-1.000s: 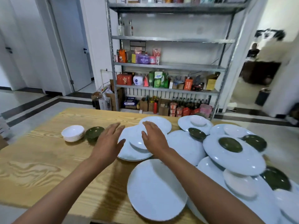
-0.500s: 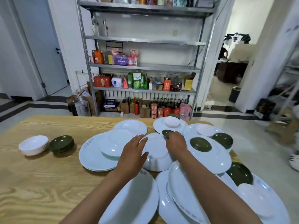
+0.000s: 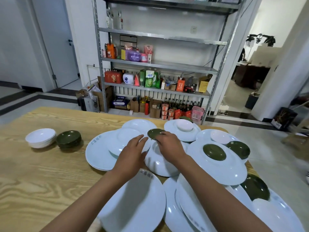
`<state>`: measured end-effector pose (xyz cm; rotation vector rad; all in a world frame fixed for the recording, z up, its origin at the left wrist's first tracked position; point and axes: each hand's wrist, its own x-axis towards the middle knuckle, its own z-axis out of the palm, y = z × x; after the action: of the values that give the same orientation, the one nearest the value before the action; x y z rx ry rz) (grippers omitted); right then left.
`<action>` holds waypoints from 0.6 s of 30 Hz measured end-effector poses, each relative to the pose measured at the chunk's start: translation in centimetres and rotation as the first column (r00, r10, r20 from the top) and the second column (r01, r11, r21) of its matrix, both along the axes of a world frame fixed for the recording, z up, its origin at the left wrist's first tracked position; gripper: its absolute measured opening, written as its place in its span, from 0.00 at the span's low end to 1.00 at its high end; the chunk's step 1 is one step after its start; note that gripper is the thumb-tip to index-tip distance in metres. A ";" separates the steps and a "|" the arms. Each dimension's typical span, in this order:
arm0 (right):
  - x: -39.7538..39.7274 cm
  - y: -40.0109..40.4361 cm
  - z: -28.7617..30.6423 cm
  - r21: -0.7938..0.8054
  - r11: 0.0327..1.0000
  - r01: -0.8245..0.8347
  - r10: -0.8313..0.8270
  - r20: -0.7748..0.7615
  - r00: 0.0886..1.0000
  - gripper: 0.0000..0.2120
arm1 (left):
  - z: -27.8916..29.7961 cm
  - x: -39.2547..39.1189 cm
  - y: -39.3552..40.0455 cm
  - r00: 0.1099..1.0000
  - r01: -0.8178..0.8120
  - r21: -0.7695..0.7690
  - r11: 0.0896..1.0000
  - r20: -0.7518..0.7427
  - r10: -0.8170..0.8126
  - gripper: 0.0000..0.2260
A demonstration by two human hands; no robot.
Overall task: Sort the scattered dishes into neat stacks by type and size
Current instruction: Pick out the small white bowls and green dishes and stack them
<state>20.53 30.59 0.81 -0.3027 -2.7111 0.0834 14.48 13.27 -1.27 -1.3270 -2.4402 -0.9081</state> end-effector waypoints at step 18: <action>-8.9 -15.1 0.2 -0.006 0.917 -0.398 0.396 -0.079 0.915 0.15 | -0.7 -8.5 -14.5 0.978 -0.207 0.277 0.938 0.020 0.209 0.09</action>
<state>11.68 15.48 0.99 0.2478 -2.6550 0.2364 5.97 -1.19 -1.94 -0.9545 -2.2859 -1.1316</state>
